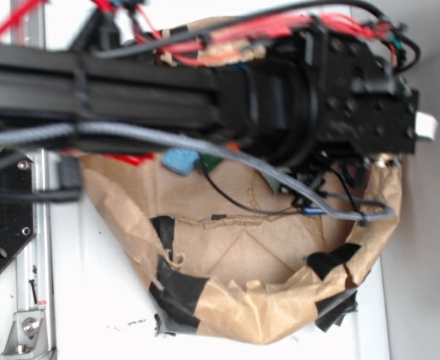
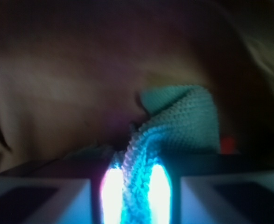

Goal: Grab the blue cloth.

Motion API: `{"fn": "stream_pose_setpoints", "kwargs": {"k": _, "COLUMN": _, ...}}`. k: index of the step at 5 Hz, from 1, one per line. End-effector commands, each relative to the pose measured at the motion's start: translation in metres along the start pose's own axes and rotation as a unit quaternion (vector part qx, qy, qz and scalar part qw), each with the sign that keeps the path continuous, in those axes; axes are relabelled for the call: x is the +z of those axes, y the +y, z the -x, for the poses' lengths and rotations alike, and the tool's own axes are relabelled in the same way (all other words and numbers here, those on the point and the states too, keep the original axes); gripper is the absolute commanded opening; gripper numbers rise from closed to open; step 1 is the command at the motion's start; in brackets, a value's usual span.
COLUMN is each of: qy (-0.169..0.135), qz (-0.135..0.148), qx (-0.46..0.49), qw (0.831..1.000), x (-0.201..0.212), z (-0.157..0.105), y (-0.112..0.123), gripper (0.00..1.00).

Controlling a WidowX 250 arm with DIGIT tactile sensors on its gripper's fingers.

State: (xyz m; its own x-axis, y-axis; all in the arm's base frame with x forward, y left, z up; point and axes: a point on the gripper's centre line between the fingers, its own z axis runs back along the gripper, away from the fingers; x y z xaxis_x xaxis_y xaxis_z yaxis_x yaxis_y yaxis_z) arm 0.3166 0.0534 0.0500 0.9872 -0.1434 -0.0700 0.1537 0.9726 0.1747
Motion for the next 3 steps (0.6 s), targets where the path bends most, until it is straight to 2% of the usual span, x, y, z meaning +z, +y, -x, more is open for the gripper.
{"fn": "stream_pose_setpoints", "kwargs": {"k": 1, "qy": -0.076, "qz": 0.042, "qx": -0.007, "qw": 0.996, "x": 0.1, "z": 0.032, "y": -0.001, "gripper": 0.0}}
{"fn": "stream_pose_setpoints", "kwargs": {"k": 2, "qy": -0.061, "qz": 0.007, "qx": 0.095, "qw": 0.994, "x": 0.148, "z": 0.052, "y": -0.01, "gripper": 0.0}}
{"fn": "stream_pose_setpoints", "kwargs": {"k": 3, "qy": -0.08, "qz": 0.0, "qx": 0.129, "qw": 0.988, "x": 0.159, "z": 0.054, "y": -0.019, "gripper": 0.0}}
